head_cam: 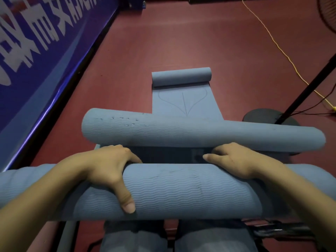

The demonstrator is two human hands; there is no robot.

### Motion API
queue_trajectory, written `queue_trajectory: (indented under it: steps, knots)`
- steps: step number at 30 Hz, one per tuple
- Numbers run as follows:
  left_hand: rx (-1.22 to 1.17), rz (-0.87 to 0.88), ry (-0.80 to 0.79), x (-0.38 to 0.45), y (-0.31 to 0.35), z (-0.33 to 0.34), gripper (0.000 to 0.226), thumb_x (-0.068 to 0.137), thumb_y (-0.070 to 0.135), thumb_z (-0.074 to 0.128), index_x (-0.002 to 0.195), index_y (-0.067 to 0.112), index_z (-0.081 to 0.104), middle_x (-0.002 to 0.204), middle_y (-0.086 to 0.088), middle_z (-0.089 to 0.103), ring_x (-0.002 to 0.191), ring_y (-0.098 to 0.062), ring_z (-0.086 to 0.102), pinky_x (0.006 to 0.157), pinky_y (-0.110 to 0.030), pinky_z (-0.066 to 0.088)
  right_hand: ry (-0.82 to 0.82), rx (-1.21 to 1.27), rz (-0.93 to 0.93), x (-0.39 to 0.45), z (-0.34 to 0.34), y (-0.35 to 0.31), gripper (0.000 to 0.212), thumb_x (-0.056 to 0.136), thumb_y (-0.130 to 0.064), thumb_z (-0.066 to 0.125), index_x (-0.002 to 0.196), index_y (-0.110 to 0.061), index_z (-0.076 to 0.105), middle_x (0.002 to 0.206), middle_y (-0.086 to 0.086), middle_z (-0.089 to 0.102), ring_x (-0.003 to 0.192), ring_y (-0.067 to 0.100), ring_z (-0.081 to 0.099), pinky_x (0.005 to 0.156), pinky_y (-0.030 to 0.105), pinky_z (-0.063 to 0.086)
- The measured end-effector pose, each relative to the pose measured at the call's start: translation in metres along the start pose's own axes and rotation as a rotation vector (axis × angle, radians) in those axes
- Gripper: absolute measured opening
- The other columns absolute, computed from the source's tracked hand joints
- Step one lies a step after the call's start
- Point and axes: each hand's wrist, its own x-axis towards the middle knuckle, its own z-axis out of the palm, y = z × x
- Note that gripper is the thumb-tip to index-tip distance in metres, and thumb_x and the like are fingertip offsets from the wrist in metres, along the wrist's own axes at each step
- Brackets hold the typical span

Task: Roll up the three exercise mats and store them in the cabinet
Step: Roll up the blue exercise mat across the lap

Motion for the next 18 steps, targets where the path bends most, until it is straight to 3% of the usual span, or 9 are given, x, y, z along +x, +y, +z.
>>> queue_trajectory:
  steps: [3, 5, 7, 11, 15, 18]
  knots:
    - [-0.05, 0.027, 0.059, 0.006, -0.009, -0.002, 0.099, 0.032, 0.072, 0.094, 0.123, 0.047, 0.064, 0.113, 0.029, 0.07, 0.103, 0.006, 0.066, 0.094, -0.03, 0.054, 0.184, -0.08, -0.028, 0.001, -0.001, -0.002, 0.048, 0.1, -0.058, 0.044, 0.072, -0.02, 0.053, 0.073, -0.005, 0.06, 0.07, 0.014, 0.056, 0.06, 0.035, 0.039]
    - [-0.081, 0.028, 0.121, 0.007, -0.015, -0.003, 0.115, 0.028, 0.073, 0.094, 0.134, 0.05, 0.055, 0.123, 0.033, 0.063, 0.111, 0.014, 0.059, 0.102, -0.027, 0.049, 0.242, -0.113, -0.015, 0.001, -0.002, -0.003, 0.052, 0.099, -0.058, 0.043, 0.066, -0.018, 0.05, 0.067, -0.003, 0.058, 0.066, 0.017, 0.055, 0.056, 0.035, 0.035]
    - [-0.117, 0.053, 0.167, 0.007, -0.019, -0.004, 0.11, 0.032, 0.07, 0.096, 0.133, 0.05, 0.055, 0.127, 0.033, 0.061, 0.115, 0.014, 0.056, 0.103, -0.027, 0.048, 0.25, -0.139, 0.02, -0.001, -0.002, -0.004, 0.057, 0.099, -0.061, 0.042, 0.065, -0.017, 0.053, 0.065, -0.001, 0.06, 0.066, 0.021, 0.057, 0.057, 0.035, 0.039]
    - [-0.153, 0.102, 0.311, 0.007, -0.024, -0.01, 0.063, 0.059, 0.055, 0.096, 0.114, 0.038, 0.069, 0.114, 0.023, 0.07, 0.106, 0.004, 0.066, 0.093, -0.032, 0.056, 0.149, -0.249, 0.032, -0.006, -0.011, -0.011, 0.079, 0.096, -0.074, 0.026, 0.068, -0.007, 0.057, 0.066, 0.006, 0.064, 0.065, 0.024, 0.061, 0.06, 0.035, 0.044]
    - [0.016, 0.057, 0.345, 0.008, -0.029, -0.02, 0.075, 0.066, 0.079, 0.074, 0.129, 0.039, 0.067, 0.122, 0.031, 0.065, 0.113, 0.015, 0.057, 0.1, -0.018, 0.047, 0.015, -0.238, 0.059, -0.002, -0.014, -0.024, 0.084, 0.089, -0.084, 0.014, 0.063, -0.012, 0.05, 0.068, 0.005, 0.061, 0.066, 0.023, 0.06, 0.067, 0.037, 0.046]
    - [0.16, 0.103, 0.418, 0.012, -0.02, -0.017, 0.068, 0.074, 0.076, 0.059, 0.132, 0.04, 0.065, 0.131, 0.032, 0.061, 0.122, 0.007, 0.056, 0.104, -0.032, 0.047, -0.002, -0.201, 0.09, 0.003, -0.006, -0.027, 0.084, 0.092, -0.079, 0.006, 0.066, -0.014, 0.052, 0.074, 0.003, 0.06, 0.072, 0.021, 0.056, 0.087, 0.045, 0.048]
